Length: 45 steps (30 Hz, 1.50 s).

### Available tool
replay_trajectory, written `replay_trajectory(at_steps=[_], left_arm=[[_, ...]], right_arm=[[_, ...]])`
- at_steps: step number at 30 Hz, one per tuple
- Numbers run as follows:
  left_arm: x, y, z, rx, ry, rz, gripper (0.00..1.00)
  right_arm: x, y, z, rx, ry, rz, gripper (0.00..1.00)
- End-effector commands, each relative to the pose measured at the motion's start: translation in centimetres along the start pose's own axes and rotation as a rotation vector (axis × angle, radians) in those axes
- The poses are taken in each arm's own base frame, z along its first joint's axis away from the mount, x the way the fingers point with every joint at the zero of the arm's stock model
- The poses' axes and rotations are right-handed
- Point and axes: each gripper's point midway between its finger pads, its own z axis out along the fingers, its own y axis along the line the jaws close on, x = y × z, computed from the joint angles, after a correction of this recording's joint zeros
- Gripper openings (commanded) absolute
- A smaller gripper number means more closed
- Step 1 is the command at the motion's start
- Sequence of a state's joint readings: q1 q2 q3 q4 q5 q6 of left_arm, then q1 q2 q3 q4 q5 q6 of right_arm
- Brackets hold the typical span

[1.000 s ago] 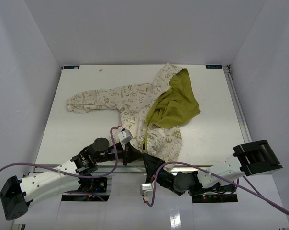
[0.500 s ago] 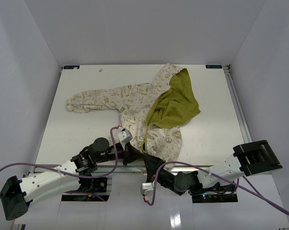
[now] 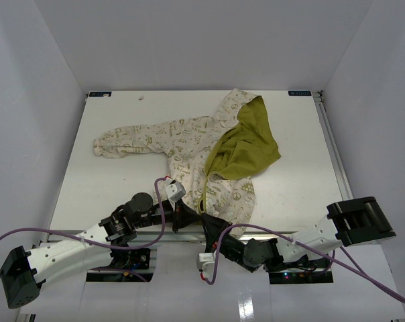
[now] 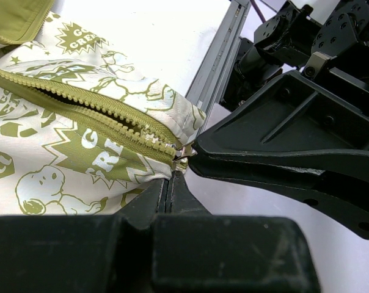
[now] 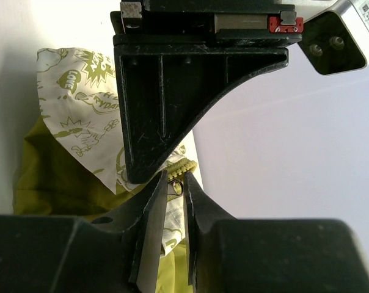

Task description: Zip up the jacket

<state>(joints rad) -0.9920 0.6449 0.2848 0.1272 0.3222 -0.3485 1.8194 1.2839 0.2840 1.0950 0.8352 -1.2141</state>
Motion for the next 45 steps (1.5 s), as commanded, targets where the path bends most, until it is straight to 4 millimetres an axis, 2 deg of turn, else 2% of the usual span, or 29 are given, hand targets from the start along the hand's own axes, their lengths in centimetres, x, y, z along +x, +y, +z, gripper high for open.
replay_trajectory(at_steps=[1, 11, 32, 40, 45], left_arm=[[-0.1, -0.4, -0.1, 0.024, -0.005, 0.014, 0.0], [-0.1, -0.4, -0.1, 0.021, -0.008, 0.013, 0.0], [-0.1, -0.4, -0.1, 0.02, -0.008, 0.014, 0.0], [0.0, -0.4, -0.1, 0.022, -0.007, 0.015, 0.0], [0.0, -0.4, -0.1, 0.022, -0.006, 0.014, 0.0]], right_arm=[[0.0, -0.4, 0.1, 0.025, 0.003, 0.048, 0.22], [-0.1, 0.4, 0.2, -0.015, 0.007, 0.052, 0.15], [0.2, 0.6, 0.1, -0.034, 0.03, 0.084, 0.2], [0.1, -0.2, 0.1, -0.003, 0.024, 0.088, 0.08], [0.0, -1.0, 0.1, 0.028, 0.025, 0.083, 0.08]])
